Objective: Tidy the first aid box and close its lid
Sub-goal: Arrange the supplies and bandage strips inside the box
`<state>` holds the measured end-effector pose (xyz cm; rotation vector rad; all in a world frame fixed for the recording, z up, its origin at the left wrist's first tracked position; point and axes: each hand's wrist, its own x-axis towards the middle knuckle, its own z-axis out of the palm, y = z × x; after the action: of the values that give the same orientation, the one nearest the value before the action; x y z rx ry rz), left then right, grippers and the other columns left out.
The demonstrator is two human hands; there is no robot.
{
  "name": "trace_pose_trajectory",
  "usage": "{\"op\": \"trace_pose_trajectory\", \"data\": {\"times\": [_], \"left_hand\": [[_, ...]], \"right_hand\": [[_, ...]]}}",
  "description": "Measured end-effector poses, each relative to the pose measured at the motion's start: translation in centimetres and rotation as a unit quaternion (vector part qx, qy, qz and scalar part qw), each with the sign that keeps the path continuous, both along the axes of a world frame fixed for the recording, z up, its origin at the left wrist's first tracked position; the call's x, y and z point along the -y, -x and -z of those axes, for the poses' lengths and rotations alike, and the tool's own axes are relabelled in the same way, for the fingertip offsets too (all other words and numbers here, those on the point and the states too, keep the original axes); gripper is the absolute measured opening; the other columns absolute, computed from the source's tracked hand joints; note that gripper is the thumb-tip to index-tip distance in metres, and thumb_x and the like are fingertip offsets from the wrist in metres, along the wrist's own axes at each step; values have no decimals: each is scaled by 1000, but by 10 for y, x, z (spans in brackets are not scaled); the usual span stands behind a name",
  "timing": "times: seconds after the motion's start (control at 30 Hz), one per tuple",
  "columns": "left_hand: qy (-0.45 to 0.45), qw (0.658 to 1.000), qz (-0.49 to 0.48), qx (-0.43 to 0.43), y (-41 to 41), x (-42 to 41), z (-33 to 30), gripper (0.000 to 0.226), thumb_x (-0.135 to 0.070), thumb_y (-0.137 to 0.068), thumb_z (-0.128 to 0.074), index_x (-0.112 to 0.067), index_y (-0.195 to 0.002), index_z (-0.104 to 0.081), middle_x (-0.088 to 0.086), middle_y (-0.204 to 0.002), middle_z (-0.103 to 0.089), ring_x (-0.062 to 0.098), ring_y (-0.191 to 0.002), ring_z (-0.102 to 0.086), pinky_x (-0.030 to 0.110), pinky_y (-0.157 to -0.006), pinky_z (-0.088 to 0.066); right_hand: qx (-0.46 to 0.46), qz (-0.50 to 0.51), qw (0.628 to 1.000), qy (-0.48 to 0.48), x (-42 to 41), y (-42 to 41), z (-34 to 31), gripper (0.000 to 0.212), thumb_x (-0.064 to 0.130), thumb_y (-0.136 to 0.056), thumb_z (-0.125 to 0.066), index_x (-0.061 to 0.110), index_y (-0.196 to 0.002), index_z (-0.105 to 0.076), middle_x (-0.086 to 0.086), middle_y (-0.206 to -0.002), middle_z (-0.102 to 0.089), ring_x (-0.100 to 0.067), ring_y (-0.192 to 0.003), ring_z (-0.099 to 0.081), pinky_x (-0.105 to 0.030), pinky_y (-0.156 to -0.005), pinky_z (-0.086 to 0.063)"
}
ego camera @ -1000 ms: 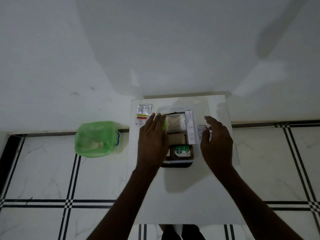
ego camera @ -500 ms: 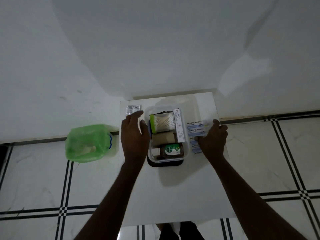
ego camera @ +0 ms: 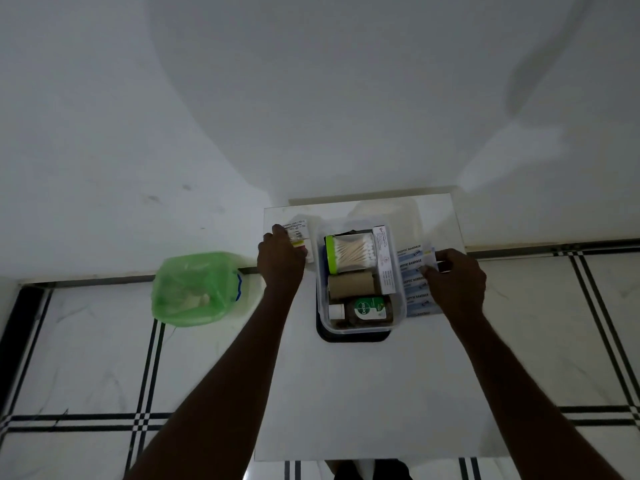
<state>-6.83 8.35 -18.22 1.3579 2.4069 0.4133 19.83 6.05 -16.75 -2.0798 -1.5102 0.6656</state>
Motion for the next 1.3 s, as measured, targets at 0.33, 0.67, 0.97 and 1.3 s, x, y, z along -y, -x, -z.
{"op": "trace_pose_trajectory", "data": {"times": [0.33,0.67,0.97,1.3], "left_hand": [[-8,990,-71,124,2,-7,-11,56,-13,-71,-78,-3,-120,-53,20,-112,-69,38,-103,-65,37,-80,-50],[-130,961,0,245,-20,60,-108,19,-20,-79,-78,-16,-96,-70,-4,-78,-74,-9,-51,-60,6,-49,-43],[3,977,147,156,-59,83,-96,29,-10,-86,-66,-11,-115,-67,11,-102,-77,26,-87,-73,26,-80,-56],[-112,985,86,99,-45,90,-81,33,-31,-87,-65,-22,-119,-60,0,-100,-62,16,-87,-62,29,-71,-51]], "right_hand": [[-6,-34,991,-128,0,15,-105,18,22,-88,-65,10,-101,-67,-5,-98,-74,-15,-71,-64,-7,-53,-34],[-90,-29,990,-108,9,20,-120,19,18,-85,-69,7,-101,-69,-7,-94,-74,-20,-69,-67,-24,-59,-50],[-135,-44,989,-50,18,36,-84,21,16,-86,-69,7,-104,-68,-11,-96,-73,-21,-77,-69,-40,-66,-60],[-23,-131,991,-22,10,77,-53,27,20,-84,-70,11,-107,-60,-10,-104,-74,-25,-82,-70,-33,-69,-58]]}}
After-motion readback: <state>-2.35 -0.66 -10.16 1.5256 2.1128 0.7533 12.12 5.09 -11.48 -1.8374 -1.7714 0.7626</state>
